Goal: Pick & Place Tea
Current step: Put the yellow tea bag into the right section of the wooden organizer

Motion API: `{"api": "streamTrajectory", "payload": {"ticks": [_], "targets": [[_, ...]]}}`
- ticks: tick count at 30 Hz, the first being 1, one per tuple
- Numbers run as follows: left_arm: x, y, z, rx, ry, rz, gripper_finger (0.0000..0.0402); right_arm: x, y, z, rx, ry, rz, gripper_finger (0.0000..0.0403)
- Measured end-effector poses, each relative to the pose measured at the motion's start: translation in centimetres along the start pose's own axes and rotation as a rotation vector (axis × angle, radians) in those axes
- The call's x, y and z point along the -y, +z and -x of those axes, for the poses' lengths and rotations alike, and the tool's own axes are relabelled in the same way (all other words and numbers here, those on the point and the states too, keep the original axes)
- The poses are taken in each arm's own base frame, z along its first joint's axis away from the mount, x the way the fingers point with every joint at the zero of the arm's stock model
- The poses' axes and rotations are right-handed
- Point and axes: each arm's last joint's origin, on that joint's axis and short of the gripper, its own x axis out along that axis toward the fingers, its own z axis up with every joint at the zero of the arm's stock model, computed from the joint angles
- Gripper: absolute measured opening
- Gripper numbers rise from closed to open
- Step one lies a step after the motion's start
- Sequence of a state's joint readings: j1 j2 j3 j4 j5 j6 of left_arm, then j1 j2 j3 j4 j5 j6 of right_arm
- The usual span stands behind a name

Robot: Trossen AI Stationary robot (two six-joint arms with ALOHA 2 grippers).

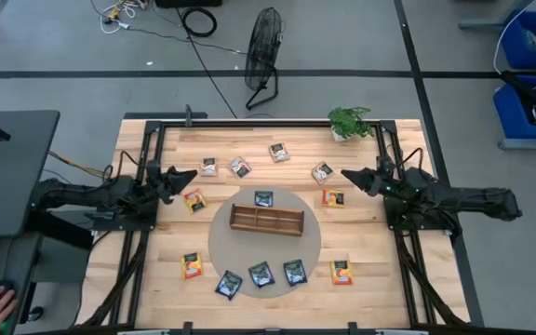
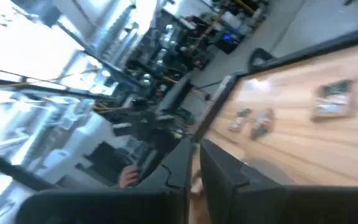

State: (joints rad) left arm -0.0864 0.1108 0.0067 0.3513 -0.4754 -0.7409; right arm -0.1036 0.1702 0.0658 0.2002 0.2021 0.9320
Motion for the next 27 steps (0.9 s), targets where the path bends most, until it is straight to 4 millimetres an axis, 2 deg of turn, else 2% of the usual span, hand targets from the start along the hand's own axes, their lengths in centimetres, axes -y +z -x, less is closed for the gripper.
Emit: {"api": "streamTrajectory", "payload": {"ticks": [3, 6, 10, 15, 17, 21, 27], "targets": [[0.0, 0.0, 0.0, -0.003, 0.002, 0.006, 0.0055, -1.5, 1.0, -0.1, -0.03, -0.008, 0.061, 0.0048], [0.0, 0.0, 0.0, -0.003, 0.002, 0.006, 0.0055, -2.3, 1.4, -0.2, -0.146, -0.091, 0.097, 0.007], [0.0, 0.0, 0.0, -0.003, 0.002, 0.007, 0.0055, -2.8, 1.6, -0.4, -0.316, -0.234, 0.076, 0.0119], [0.0, 0.0, 0.0, -0.003, 0.002, 0.044, 0.0055, -3.5, 2.0, -0.8, -0.409, -0.378, 0.081, 0.019], [0.0, 0.0, 0.0, -0.003, 0.002, 0.058, 0.0055, -3.8, 2.0, -1.4, -0.448, -0.384, 0.131, 0.0209], [0.0, 0.0, 0.0, -0.003, 0.001, 0.058, 0.0055, -4.4, 1.8, -3.3, -0.556, -0.357, 0.299, 0.0224], [0.0, 0.0, 0.0, -0.002, 0.0, 0.066, 0.0055, -2.4, 0.3, -4.7, -0.744, -0.582, 0.491, 0.022]]}}
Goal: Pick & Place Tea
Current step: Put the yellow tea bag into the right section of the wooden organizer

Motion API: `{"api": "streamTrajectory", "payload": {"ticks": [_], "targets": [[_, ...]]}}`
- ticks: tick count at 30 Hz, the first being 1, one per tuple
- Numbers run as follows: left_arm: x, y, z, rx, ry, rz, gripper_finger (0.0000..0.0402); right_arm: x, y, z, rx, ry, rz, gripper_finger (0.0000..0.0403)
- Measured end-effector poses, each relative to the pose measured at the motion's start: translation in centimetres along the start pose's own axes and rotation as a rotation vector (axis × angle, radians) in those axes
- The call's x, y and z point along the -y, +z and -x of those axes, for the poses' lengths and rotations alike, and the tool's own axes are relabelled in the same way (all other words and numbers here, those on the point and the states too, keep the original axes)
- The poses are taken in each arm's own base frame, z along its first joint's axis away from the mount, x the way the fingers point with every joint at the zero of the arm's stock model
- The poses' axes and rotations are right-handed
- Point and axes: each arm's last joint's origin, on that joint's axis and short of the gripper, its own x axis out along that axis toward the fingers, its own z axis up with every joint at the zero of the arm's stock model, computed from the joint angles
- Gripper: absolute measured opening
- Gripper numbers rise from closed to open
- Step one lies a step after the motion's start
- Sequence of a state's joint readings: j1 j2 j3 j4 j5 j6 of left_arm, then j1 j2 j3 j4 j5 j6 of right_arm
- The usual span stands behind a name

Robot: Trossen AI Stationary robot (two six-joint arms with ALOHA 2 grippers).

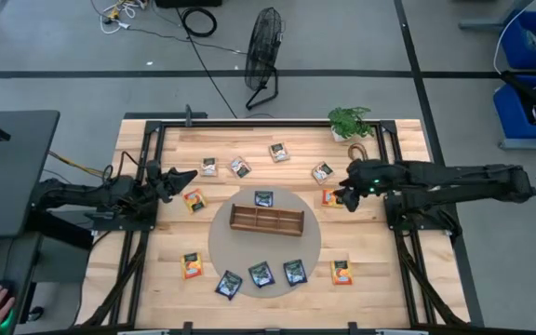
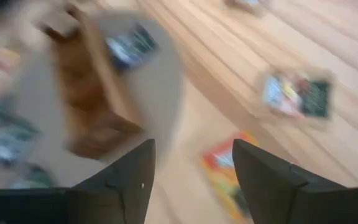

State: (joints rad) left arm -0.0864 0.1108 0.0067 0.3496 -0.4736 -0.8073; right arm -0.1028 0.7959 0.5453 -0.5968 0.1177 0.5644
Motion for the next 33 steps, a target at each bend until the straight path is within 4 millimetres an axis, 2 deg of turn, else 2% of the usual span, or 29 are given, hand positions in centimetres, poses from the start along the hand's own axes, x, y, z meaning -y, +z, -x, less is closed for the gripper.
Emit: {"api": "streamTrajectory", "payload": {"ticks": [4, 10, 17, 33], "targets": [[0.0, 0.0, 0.0, 0.0, 0.0, 0.02, 0.0055, 0.5, -0.5, -1.4, -0.083, -0.153, 0.003, 0.022], [0.0, 0.0, 0.0, -0.001, 0.0, 0.019, 0.0055, 1.1, -0.7, -3.3, -0.167, -0.263, -0.002, 0.0216], [0.0, 0.0, 0.0, -0.001, 0.001, 0.019, 0.0055, 0.9, -1.0, -5.8, -0.266, -0.275, 0.071, 0.0215], [0.0, 0.0, 0.0, -0.001, 0.001, 0.024, 0.0055, 0.8, -2.0, -10.1, -0.407, -0.281, 0.047, 0.0215]]}}
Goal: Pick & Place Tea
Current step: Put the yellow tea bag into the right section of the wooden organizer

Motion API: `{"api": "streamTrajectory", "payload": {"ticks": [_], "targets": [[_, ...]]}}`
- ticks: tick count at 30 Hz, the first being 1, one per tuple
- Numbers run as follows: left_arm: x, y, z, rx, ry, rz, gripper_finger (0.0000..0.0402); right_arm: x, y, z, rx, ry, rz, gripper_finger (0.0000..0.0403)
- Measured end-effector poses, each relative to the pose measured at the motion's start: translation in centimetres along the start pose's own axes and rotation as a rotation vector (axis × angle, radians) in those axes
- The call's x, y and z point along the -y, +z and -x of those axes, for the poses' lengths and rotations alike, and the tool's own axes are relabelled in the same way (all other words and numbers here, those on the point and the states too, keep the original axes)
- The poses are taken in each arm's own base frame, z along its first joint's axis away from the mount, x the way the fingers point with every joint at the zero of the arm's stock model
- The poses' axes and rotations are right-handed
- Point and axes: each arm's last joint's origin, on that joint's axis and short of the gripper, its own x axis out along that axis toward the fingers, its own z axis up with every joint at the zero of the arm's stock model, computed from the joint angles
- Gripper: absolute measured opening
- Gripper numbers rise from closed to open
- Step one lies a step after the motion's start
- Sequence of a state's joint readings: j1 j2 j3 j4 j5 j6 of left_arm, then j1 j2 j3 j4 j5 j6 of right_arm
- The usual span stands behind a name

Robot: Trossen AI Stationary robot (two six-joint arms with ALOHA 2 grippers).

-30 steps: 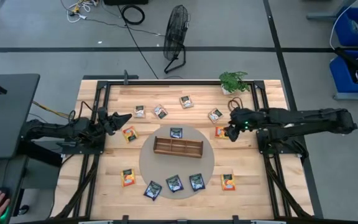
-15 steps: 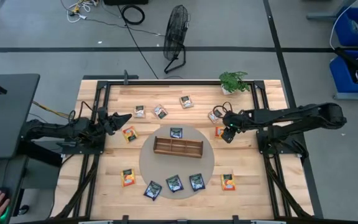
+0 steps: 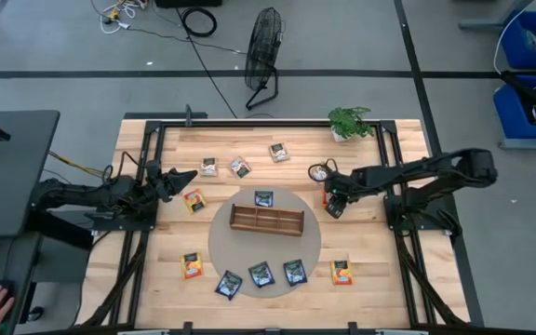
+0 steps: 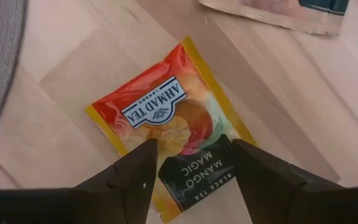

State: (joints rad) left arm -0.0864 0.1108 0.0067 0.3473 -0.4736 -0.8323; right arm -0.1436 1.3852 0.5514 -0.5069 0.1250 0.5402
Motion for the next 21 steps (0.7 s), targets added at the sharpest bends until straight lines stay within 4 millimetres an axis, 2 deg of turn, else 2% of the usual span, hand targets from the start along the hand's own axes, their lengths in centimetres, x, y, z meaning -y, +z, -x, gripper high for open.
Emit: {"api": "streamTrajectory", "payload": {"ticks": [3, 6, 17, 21], "targets": [[0.0, 0.0, 0.0, 0.0, 0.0, 0.001, 0.0055, -0.17, 0.12, -0.37, -0.004, 0.014, 0.015, 0.0206], [0.0, 0.0, 0.0, 0.0, 0.0, 0.002, 0.0055, -0.26, 0.22, -0.38, 0.006, 0.029, 0.015, 0.018], [0.0, 0.0, 0.0, 0.0, 0.0, 0.003, 0.0055, -0.36, 0.19, -0.35, -0.007, 0.065, -0.001, 0.0014], [0.01, 0.01, 0.0, 0.001, -0.001, 0.077, 0.0055, -0.48, 0.49, 0.38, -0.007, 0.077, 0.008, 0.0012]]}}
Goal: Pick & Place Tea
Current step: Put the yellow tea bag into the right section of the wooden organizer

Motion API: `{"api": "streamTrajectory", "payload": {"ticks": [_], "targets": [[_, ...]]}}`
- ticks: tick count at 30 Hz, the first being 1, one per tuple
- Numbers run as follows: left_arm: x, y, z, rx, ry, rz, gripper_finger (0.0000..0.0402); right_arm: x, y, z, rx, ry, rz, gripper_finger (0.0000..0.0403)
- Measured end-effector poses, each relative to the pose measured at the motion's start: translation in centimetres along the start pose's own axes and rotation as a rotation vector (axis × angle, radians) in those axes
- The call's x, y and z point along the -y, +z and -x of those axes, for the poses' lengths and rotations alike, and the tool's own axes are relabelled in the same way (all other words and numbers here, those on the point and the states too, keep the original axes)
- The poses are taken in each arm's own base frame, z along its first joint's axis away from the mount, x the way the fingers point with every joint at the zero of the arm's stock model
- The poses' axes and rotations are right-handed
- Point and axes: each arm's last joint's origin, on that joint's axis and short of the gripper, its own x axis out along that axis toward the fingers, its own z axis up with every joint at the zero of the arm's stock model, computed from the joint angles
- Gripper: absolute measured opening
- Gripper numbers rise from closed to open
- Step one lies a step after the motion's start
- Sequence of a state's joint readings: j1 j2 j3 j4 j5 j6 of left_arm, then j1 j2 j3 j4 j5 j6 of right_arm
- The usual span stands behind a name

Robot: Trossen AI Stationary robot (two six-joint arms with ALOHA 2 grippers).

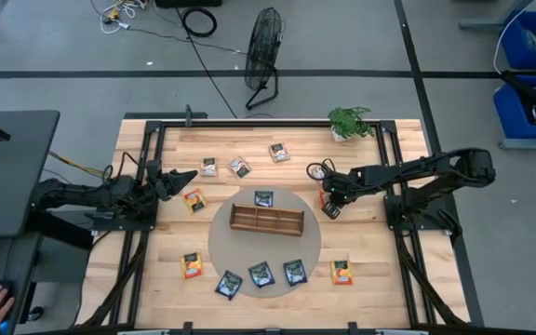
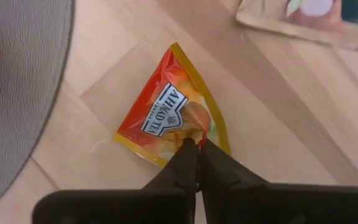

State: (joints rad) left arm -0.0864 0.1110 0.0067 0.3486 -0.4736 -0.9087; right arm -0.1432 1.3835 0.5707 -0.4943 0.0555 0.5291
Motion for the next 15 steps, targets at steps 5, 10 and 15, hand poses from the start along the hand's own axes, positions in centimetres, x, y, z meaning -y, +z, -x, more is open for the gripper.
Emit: {"api": "streamTrajectory", "payload": {"ticks": [5, 10, 15], "targets": [[0.1, 0.0, 0.0, -0.014, -0.016, 0.081, 0.0055, -0.8, 1.6, 2.2, 0.055, 0.015, 0.088, 0.0008], [0.8, 0.4, -0.1, -0.03, -0.036, 0.049, 0.0055, -2.3, 3.8, 5.3, 0.124, 0.0, 0.221, 0.0004], [2.6, 1.4, -0.7, -0.017, -0.05, 0.001, 0.0055, -4.0, 6.2, 8.9, 0.243, 0.016, 0.316, 0.0003]]}}
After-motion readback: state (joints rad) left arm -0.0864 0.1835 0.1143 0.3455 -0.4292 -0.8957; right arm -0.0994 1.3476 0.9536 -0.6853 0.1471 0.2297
